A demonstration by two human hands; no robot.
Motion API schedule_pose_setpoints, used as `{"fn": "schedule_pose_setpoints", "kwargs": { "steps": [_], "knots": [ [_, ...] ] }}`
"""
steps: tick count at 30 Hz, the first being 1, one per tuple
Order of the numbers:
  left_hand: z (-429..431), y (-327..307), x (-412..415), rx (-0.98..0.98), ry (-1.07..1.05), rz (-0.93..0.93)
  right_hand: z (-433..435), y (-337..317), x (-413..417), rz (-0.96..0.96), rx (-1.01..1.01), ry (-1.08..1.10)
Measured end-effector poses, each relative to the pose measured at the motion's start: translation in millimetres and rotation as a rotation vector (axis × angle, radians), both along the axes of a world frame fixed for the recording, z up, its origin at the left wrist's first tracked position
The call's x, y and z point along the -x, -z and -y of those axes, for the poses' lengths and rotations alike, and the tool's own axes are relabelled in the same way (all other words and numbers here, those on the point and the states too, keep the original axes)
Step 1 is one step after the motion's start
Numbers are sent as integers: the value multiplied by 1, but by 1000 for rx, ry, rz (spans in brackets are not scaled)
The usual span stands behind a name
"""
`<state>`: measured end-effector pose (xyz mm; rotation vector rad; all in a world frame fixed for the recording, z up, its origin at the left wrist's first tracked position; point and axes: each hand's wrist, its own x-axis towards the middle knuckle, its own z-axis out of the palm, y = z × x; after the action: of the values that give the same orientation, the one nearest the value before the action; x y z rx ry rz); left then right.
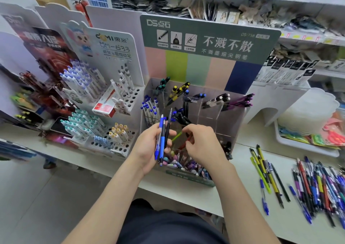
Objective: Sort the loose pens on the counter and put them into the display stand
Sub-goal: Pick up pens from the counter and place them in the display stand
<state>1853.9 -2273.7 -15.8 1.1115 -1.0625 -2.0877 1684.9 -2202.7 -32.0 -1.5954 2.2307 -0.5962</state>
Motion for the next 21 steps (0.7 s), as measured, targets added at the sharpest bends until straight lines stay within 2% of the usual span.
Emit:
{"fn": "schedule_pose_setpoints", "kwargs": {
  "steps": [4,6,9,12,17,21],
  "knots": [
    [0,-4,3,55,-23,11,-2,3,-1,14,88,19],
    [0,-6,5,86,-25,27,-4,-2,-3,26,246,64],
    [0,-13,9,172,4,69,-5,-26,-10,231,431,158],
    [-2,-21,13,276,58,114,2,-38,-18,459,391,185],
    [-1,-28,15,419,136,142,4,-41,-20,546,447,263],
    [3,-29,16,516,74,151,5,-42,-25,605,674,296]
  ]
}}
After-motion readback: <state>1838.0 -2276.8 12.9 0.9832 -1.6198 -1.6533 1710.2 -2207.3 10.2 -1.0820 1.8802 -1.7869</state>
